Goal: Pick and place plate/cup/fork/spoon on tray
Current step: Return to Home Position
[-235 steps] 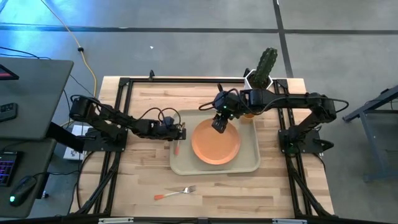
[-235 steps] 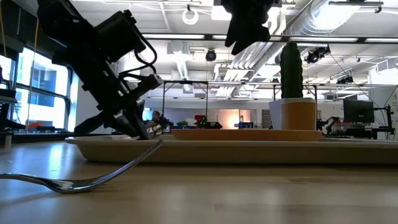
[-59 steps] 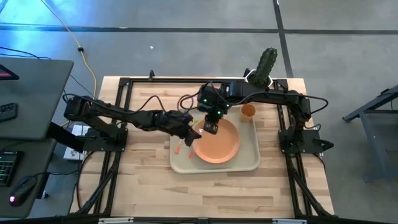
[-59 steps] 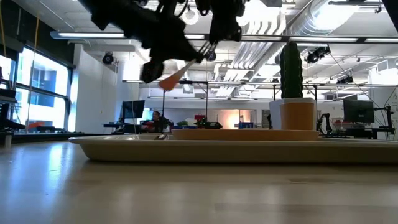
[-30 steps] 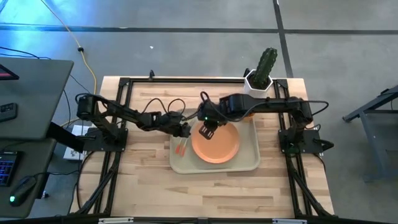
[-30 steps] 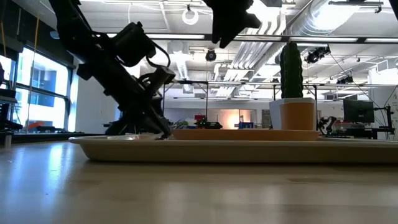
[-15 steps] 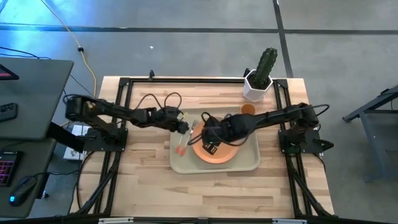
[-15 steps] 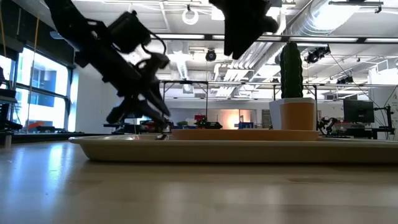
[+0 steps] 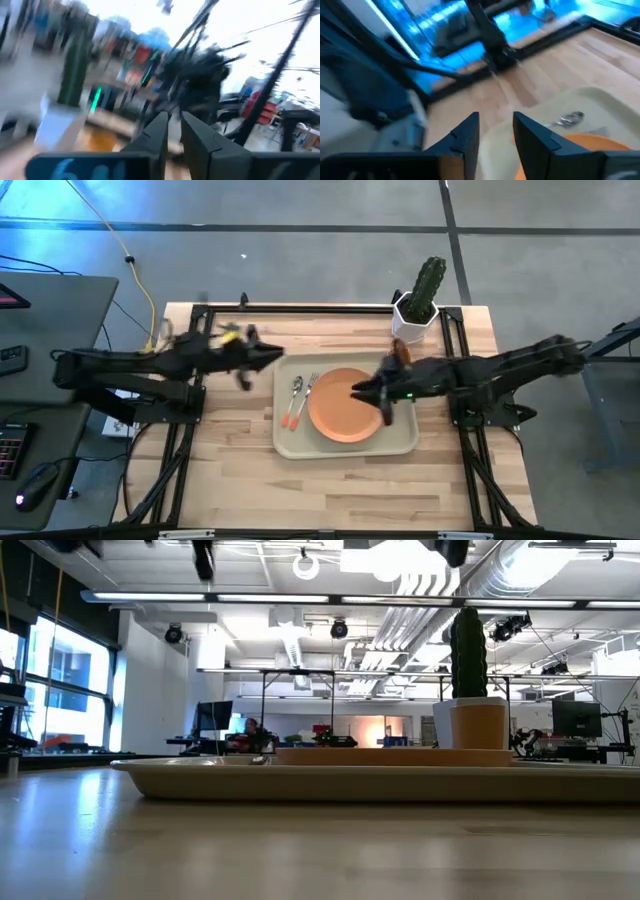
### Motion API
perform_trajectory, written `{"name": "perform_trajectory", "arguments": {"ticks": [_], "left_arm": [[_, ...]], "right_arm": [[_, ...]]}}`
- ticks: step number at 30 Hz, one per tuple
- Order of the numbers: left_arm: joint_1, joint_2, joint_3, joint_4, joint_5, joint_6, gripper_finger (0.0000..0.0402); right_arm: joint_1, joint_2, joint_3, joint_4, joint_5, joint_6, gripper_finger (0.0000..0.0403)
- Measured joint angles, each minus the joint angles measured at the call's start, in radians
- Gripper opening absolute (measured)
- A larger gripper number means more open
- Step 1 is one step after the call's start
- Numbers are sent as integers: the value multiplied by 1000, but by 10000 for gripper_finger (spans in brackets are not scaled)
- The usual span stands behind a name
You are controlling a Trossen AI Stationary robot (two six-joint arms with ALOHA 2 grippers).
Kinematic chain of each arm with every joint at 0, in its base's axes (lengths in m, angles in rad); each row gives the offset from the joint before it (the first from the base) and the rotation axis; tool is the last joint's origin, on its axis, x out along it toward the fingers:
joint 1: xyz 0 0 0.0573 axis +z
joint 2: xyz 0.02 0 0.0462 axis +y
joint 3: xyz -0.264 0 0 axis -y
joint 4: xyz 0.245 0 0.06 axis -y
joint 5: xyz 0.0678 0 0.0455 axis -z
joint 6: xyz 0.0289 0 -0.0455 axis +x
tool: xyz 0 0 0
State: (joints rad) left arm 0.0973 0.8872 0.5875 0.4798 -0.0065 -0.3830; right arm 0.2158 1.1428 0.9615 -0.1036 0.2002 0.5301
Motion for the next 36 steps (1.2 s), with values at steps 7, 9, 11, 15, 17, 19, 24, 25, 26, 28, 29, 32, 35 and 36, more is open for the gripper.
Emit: {"name": "perform_trajectory", "arguments": {"ticks": [7, 9, 11, 15, 17, 19, 24, 25, 26, 28, 29, 32, 35, 36], "left_arm": [[-53, -191, -1, -282, -159, 295, 7], [-52, -189, -2, -340, -164, 315, 13], [-50, -188, -3, -347, -165, 344, 15], [-38, -218, -19, -330, -161, 433, 5], [-30, -243, -84, -264, -156, 425, 2], [-25, -273, -190, -170, -154, 384, 2], [-24, -306, -400, 57, -161, 379, 1], [-20, -316, -421, 57, -162, 390, 1], [-14, -326, -437, 45, -161, 392, 1], [-3, -344, -455, 34, -161, 388, 1], [3, -356, -467, 38, -161, 391, 1], [23, -396, -505, 32, -161, 402, 0], [36, -431, -541, 45, -159, 391, 0], [37, -443, -553, 46, -156, 387, 0]], "right_arm": [[9, -241, -154, -111, 83, -49, 20], [3, -307, -200, -71, 92, -136, 6], [-9, -371, -254, 9, 58, -252, 7], [-51, -505, -374, 121, -33, -444, 1], [-74, -550, -451, 178, -78, -484, 1], [-98, -581, -526, 241, -128, -488, 0], [-139, -671, -636, 286, -188, -539, 0], [-152, -695, -646, 286, -202, -555, 0], [-165, -724, -654, 286, -214, -565, 0], [-195, -790, -671, 282, -252, -577, 0], [-209, -822, -684, 280, -265, -579, 0], [-245, -912, -730, 276, -273, -553, 0], [-279, -987, -776, 273, -301, -531, 0], [-287, -1006, -791, 276, -315, -531, 0]]}}
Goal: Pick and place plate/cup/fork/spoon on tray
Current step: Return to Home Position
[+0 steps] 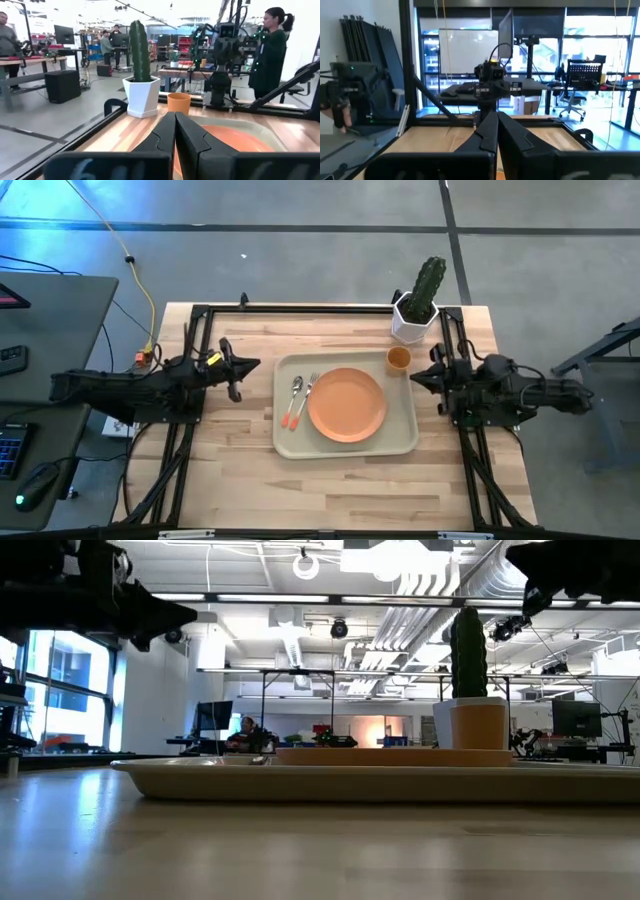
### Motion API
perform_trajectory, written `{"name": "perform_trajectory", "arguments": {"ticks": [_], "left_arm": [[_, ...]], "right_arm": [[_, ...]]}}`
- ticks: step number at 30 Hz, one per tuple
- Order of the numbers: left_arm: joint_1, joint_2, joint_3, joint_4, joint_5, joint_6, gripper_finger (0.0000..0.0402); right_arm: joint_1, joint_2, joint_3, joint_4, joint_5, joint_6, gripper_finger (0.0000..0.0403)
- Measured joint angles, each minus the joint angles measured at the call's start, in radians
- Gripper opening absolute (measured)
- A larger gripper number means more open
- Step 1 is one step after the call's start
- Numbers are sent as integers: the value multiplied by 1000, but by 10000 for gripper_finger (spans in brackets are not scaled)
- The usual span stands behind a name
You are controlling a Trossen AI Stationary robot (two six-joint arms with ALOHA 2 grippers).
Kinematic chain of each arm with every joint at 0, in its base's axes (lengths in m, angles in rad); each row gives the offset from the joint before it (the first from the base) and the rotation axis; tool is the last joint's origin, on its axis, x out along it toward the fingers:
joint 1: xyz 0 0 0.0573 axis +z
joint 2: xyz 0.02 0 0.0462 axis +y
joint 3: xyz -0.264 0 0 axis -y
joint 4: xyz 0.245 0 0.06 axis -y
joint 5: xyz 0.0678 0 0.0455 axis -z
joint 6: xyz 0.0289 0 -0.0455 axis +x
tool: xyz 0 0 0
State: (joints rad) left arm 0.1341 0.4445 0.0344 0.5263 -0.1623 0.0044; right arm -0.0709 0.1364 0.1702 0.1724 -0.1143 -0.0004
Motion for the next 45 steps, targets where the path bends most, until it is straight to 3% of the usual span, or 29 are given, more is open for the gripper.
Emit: {"name": "perform_trajectory", "arguments": {"ticks": [10, 20, 27, 36, 45], "left_arm": [[3, -62, -23, -100, 54, 57, 0], [63, -127, -23, -103, 92, 60, 0], [62, -143, -22, -102, 56, 110, 0], [118, -147, -22, -106, 91, -128, 0], [227, -141, -22, -186, 190, -81, 0]], "right_arm": [[-8, -90, -160, 90, -17, 31, 0], [14, -94, -159, 213, 4, 116, 0], [13, -93, -160, 182, -70, 105, 0], [14, -92, -160, 155, -88, 53, 0], [14, -92, -160, 131, -101, -23, 0]]}}
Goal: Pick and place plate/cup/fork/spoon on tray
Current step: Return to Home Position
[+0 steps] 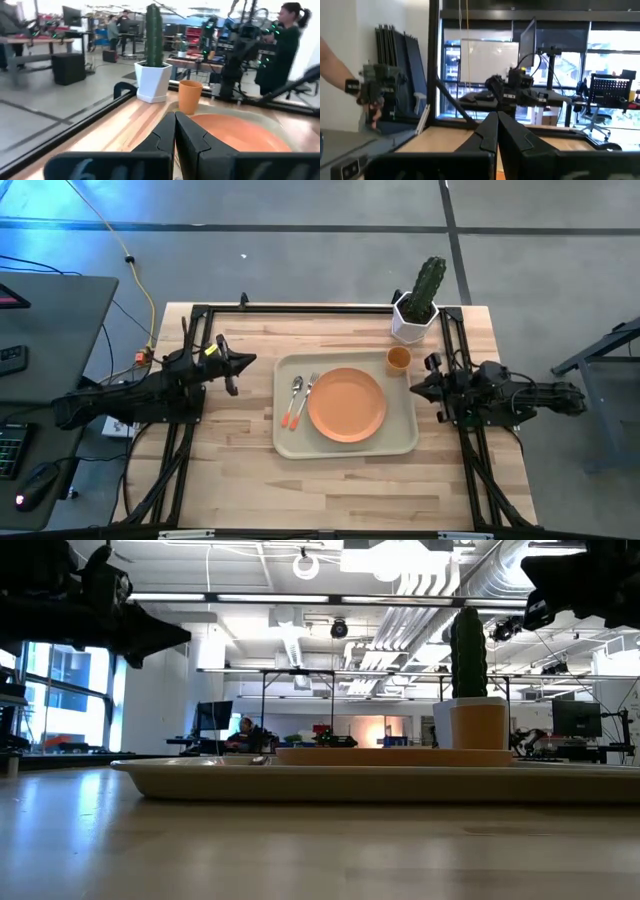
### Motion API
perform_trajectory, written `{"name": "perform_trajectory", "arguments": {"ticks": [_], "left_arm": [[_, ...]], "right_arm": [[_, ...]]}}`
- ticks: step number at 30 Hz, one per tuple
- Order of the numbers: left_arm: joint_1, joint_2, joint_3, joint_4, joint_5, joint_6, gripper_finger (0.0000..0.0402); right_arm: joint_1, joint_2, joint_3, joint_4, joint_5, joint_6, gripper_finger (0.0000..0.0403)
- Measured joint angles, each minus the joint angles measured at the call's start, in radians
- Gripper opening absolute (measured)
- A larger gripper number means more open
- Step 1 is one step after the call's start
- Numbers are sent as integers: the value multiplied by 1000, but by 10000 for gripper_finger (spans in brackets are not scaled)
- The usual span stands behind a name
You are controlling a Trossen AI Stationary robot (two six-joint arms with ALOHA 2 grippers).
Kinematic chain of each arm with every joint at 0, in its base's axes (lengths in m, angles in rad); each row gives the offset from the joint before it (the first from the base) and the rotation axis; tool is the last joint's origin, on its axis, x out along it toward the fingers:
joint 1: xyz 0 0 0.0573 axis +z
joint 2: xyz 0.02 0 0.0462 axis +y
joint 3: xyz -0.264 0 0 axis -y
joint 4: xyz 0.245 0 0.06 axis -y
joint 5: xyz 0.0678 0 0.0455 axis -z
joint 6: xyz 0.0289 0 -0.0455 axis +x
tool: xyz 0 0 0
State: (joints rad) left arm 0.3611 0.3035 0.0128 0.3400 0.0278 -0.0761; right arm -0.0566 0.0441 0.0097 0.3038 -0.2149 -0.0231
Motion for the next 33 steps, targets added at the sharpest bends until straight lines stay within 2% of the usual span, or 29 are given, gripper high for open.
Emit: {"name": "perform_trajectory", "arguments": {"ticks": [3, 8, 12, 18, 20, 24, 29, 33], "left_arm": [[5, -3, 0, 12, 72, 47, 0], [5, -3, 0, 80, 171, 54, 0], [4, -3, 0, 138, 176, 70, 0], [8, 11, 0, 130, 131, 180, 0], [17, 33, 0, 96, 111, 148, 0], [25, 62, 0, 83, 118, -10, 0], [-11, 25, 0, 73, 120, -111, 0], [-54, -27, 1, -130, 119, -107, 0]], "right_arm": [[0, 0, 0, -37, 1, -5, 0], [-1, 0, 0, -40, 4, 115, 0], [0, 0, 0, -37, 3, 203, 0], [0, 0, -1, -44, -22, 159, 0], [0, 0, -1, -57, -30, 123, 0], [0, 0, -1, -59, -33, 89, 0], [0, 0, -1, -70, -77, 61, 0], [0, 0, -1, -109, -78, 38, 0]]}}
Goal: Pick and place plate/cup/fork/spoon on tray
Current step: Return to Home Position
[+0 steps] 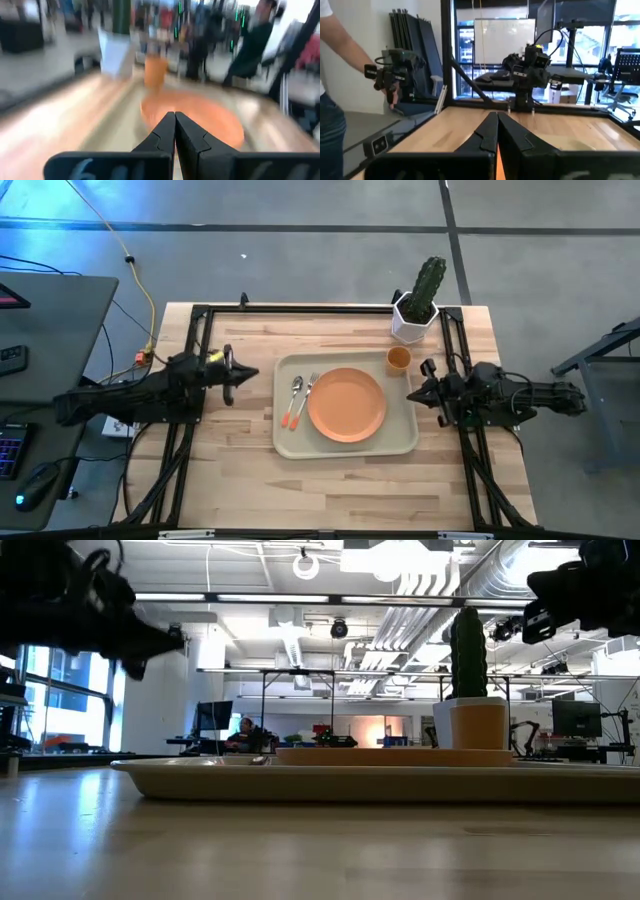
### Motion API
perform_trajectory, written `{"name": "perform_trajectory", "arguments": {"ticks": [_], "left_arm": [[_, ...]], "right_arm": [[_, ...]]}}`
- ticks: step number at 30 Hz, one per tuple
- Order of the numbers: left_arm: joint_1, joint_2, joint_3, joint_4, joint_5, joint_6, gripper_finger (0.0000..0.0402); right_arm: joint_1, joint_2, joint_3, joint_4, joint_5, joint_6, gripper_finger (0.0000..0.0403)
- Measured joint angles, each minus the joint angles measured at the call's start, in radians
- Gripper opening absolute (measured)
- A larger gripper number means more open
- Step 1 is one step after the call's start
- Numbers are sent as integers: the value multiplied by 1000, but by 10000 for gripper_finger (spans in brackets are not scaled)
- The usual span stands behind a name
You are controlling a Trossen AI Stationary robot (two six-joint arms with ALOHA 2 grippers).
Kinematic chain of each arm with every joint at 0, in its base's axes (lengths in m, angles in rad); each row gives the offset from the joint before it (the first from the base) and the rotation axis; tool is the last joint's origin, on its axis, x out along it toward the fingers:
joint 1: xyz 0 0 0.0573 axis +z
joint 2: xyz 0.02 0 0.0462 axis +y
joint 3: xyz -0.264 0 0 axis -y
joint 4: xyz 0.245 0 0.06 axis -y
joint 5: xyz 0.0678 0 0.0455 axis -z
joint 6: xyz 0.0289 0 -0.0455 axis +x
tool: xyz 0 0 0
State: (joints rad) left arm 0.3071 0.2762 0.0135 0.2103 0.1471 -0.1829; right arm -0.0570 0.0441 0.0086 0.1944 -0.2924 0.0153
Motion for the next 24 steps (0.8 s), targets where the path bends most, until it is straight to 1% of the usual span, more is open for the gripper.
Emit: {"name": "perform_trajectory", "arguments": {"ticks": [2, 3, 5, 7, 13, 15, 17, 19, 21, 24], "left_arm": [[-24, -28, -1, -102, -9, 24, 0], [-34, -43, -2, -123, -16, 42, 0], [-47, -81, -2, -109, -32, 79, 0], [-49, -122, -1, -106, -44, 89, 0], [-49, -269, -1, -140, -65, 54, 0], [-49, -271, 1, -151, -67, 73, 0], [-54, -271, -1, -185, -45, 95, 0], [-70, -258, -1, -179, -26, 137, 0], [-80, -258, -1, -178, -41, 173, 0], [-81, -260, -1, -160, -66, 156, 0]], "right_arm": [[0, 0, 0, -12, -4, -20, 0], [0, 0, 0, -14, -18, -27, 0], [1, 0, 0, -17, -65, -49, 0], [1, 0, 0, -22, -74, -37, 0], [1, 1, 0, -31, 6, 65, 0], [1, 1, 0, -34, 15, 91, 0], [1, 1, 0, -35, 15, 112, 0], [1, 1, 0, -36, 20, 116, 0], [1, 1, 0, -37, 22, 116, 0], [1, 1, 0, -37, 22, 116, 0]]}}
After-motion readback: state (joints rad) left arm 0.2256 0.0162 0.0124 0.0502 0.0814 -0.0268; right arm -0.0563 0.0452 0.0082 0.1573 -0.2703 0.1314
